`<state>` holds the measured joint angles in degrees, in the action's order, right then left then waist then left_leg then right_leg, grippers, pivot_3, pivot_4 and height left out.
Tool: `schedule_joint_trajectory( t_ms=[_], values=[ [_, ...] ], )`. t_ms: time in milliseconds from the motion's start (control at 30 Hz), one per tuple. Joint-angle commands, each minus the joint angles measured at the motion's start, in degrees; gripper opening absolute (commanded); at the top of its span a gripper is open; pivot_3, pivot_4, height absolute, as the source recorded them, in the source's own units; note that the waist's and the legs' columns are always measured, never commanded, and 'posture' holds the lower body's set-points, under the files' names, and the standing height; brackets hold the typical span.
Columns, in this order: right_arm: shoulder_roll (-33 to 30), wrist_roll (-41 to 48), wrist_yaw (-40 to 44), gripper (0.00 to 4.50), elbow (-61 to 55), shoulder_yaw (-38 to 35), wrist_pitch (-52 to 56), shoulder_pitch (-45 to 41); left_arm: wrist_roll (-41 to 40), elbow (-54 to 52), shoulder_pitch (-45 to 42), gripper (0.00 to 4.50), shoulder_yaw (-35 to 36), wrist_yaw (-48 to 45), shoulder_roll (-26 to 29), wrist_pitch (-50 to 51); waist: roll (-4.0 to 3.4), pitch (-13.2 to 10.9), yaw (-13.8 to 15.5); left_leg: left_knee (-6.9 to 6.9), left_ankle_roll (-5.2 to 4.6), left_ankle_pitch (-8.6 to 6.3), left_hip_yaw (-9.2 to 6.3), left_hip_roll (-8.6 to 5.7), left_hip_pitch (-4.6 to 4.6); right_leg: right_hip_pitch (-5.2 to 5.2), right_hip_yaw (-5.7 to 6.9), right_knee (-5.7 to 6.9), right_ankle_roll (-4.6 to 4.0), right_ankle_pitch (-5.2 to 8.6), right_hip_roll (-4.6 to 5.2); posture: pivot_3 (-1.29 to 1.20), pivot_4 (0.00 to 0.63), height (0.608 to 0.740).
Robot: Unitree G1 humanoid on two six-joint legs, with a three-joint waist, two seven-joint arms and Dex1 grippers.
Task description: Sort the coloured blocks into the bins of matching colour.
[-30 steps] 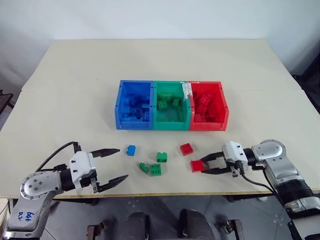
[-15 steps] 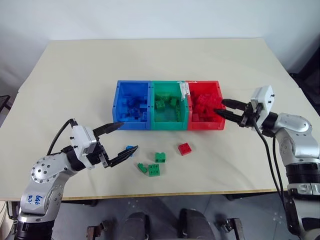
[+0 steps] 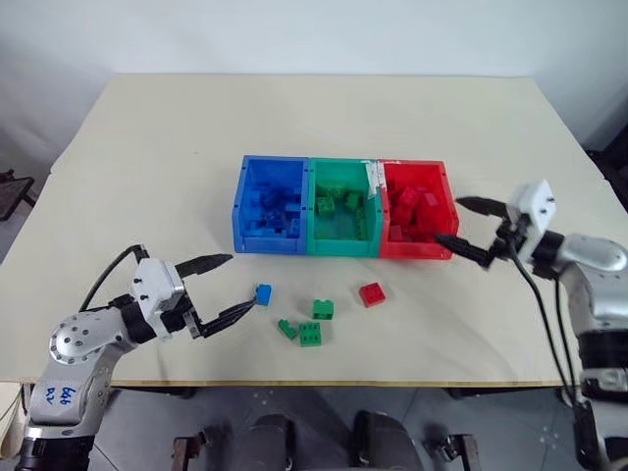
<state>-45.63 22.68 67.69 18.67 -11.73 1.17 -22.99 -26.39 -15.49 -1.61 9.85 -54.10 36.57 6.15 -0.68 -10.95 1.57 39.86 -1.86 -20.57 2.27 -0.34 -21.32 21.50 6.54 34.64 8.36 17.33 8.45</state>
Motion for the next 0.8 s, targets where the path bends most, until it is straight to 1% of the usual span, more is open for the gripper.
schedule_joint_trajectory(
  t_ms=[33,133,200,267,333,433,567,667,800],
  values=[
    [-5.45,0.27,5.64,4.48,-1.23,-3.67,-4.45,4.93,0.98,0.36,-2.9,4.5,-3.58,-2.96,0.73,-0.59,0.0,0.0,-0.1,0.02,-0.01,0.0,0.03,0.0,0.0,-0.01,-0.01,-0.01,0.02,-0.01,0.0,0.0,0.15,0.74],
    [-8.8,-2.05,9.39,4.48,1.66,-2.8,-8.65,7.78,1.88,1.21,-5.53,4.5,-6.18,-5.52,1.11,-1.49,-0.01,0.0,-0.64,0.03,-0.01,0.0,0.24,0.05,0.12,-0.02,-0.06,0.0,0.03,-0.02,0.0,0.0,0.15,0.74],
    [-9.32,-2.19,11.01,4.48,2.48,-1.86,-8.99,7.83,2.2,1.85,-6.99,4.5,-6.63,-5.7,0.84,-2.03,-0.01,0.0,-1.07,0.03,0.01,0.01,0.3,0.13,0.17,-0.03,-0.07,0.03,0.03,-0.02,-0.05,0.0,0.15,0.74],
    [-8.52,-2.02,12.6,4.48,1.71,-0.07,-8.34,7.07,2.33,2.76,-7.13,4.5,-6.01,-5.86,1.19,-2.47,-0.01,0.0,-1.69,0.03,0.05,0.03,0.3,0.17,0.2,-0.02,-0.08,0.07,0.03,-0.02,-0.07,0.0,0.15,0.74],
    [-6.9,-2.06,13.61,4.48,-0.16,2.98,-6.56,5.6,2.39,3.58,-6.05,4.5,-4.51,-5.79,1.74,-3.22,-0.01,0.0,-1.95,0.02,0.06,0.03,0.31,0.19,0.23,-0.01,-0.1,0.08,0.03,-0.02,-0.08,0.0,0.15,0.74],
    [-2.63,-0.76,13.74,4.48,-4.32,7.41,-2.59,2.5,1.11,3.15,-2.58,4.5,-1.54,-5.96,3.54,-2.01,-0.01,0.0,-2.52,0.02,0.08,0.03,0.31,0.25,0.23,0.01,-0.11,0.08,0.02,-0.01,-0.1,0.0,0.15,0.74],
    [2.56,-2.32,16.25,4.48,-5.96,14.48,-0.64,-2.15,0.61,0.83,1.91,4.5,2.42,-4.72,4.83,-2.12,-0.05,-0.03,-1.87,0.06,0.08,0.03,0.17,0.19,0.15,0.04,-0.08,0.08,0.01,-0.01,-0.03,0.0,0.15,0.74],
    [5.95,-5.01,17.13,4.48,-2.46,18.85,-1.02,-6.03,0.27,-1.03,5.64,4.5,5.01,-4.39,5.51,-1.82,-0.04,-0.03,-1.4,0.09,0.06,0.02,0.05,0.11,0.12,0.0,-0.05,0.05,0.01,-0.01,0.04,0.0,0.15,0.74],
    [10.29,-10.12,16.58,4.48,6.75,22.99,-5.86,-11.79,-0.12,-3.62,9.4,4.5,7.27,-4.17,5.89,-1.21,-0.04,-0.03,-1.39,0.09,0.03,-0.01,-0.08,0.04,0.08,0.0,-0.03,0.05,0.01,-0.01,0.09,0.0,0.15,0.74]
  ],
)
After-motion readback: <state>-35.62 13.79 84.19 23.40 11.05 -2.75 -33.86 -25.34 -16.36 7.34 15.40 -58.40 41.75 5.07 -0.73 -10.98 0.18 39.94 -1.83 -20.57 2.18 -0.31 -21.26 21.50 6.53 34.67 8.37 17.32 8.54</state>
